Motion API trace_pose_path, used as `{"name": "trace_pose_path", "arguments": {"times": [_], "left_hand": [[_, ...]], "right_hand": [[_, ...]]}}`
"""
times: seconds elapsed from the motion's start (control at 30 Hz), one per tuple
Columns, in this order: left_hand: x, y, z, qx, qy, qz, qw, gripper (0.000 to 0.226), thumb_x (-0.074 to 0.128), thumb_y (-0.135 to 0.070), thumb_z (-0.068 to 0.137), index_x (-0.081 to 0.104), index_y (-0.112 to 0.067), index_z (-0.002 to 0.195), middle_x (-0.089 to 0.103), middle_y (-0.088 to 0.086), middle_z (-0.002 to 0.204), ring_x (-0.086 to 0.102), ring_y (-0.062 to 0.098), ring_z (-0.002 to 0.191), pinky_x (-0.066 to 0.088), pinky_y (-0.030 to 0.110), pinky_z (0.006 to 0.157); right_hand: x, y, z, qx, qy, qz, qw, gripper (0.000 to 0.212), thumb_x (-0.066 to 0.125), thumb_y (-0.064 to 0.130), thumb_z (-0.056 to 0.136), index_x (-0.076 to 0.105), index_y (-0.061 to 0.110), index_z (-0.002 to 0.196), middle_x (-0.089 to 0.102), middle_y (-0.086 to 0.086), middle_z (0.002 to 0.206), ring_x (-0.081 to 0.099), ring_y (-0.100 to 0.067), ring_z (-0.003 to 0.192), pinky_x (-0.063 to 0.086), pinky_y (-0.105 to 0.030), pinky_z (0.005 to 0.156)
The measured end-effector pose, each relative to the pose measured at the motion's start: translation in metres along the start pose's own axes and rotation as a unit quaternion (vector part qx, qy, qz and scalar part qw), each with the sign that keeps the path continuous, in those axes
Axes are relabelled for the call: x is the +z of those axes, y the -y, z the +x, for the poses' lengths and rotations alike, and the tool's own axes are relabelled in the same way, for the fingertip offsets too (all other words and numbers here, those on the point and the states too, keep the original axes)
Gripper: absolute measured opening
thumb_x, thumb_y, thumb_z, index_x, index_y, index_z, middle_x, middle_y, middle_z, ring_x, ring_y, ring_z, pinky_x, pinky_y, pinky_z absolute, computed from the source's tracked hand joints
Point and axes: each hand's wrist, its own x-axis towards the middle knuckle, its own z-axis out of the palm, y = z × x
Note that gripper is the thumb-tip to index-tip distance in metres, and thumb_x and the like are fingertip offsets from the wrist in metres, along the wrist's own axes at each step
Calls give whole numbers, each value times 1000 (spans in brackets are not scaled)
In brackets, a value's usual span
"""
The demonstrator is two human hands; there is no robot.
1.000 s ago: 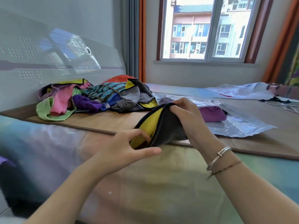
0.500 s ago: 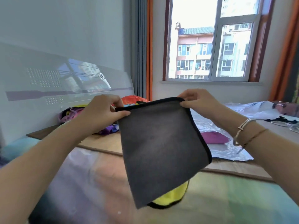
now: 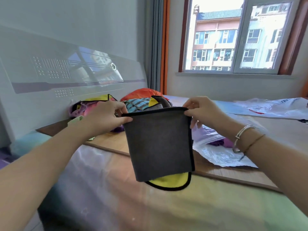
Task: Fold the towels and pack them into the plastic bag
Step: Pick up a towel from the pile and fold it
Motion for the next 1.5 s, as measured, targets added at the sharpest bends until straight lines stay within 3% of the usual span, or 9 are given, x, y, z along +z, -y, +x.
{"name": "trace_pose_path", "arguments": {"times": [0.2,0.33,0.47,0.57,0.67,0.73,1.07,1.3,1.5], "left_hand": [[3,3,8,-34,15,-129,991,16,63,-22,92,51,-14,87,62,0,77,52,1,48,41,16,45],[2,14,21,-71,61,-273,958,13,62,-18,92,50,-12,91,66,0,77,61,5,61,52,25,55],[22,44,50,-98,71,-154,981,12,64,-17,92,52,-16,90,63,-1,74,52,8,59,39,25,55],[48,59,80,-163,8,-189,968,14,58,-8,94,47,-16,91,61,6,87,57,10,50,45,23,43],[82,75,99,-178,-2,-264,948,35,54,0,94,39,-12,123,50,17,136,66,23,97,58,34,78],[108,89,95,-152,35,-214,964,72,64,-4,88,21,-14,146,31,14,152,45,24,130,42,41,106],[157,103,-31,0,34,-13,999,33,75,-31,76,47,-24,62,51,-10,65,46,6,70,35,20,62],[175,82,-56,28,-38,160,986,29,64,-46,64,63,-31,89,60,-13,78,53,18,74,41,34,69],[186,69,-52,-94,-61,230,967,33,67,-43,75,56,-24,99,63,-6,94,58,24,92,35,37,76]], "right_hand": [[7,-2,11,78,38,124,989,16,49,-3,79,50,9,68,40,-3,49,38,-20,34,31,-24,44],[15,-5,28,139,70,181,971,19,44,3,76,34,16,66,26,-1,60,22,-14,41,22,-18,42],[38,-22,63,191,76,169,964,9,51,7,83,46,14,79,40,-3,70,39,-13,34,36,-19,40],[63,-31,93,203,34,190,960,13,51,6,92,54,11,103,58,-8,93,70,-21,60,59,-29,53],[87,-53,115,131,2,147,980,31,54,6,91,48,15,121,54,-7,115,65,-23,98,58,-31,81],[103,-73,107,73,18,62,995,42,56,9,90,43,21,128,55,-5,115,58,-21,102,52,-33,87],[148,-122,-17,-171,143,-155,962,23,60,41,83,53,32,103,47,19,106,43,-3,104,38,-19,90],[150,-117,-31,-242,142,-275,920,31,55,32,71,46,25,100,49,10,95,52,-14,86,40,-26,86],[164,-115,-24,-234,91,-276,928,16,52,14,73,48,15,88,55,1,75,54,-25,63,47,-36,67]]}}
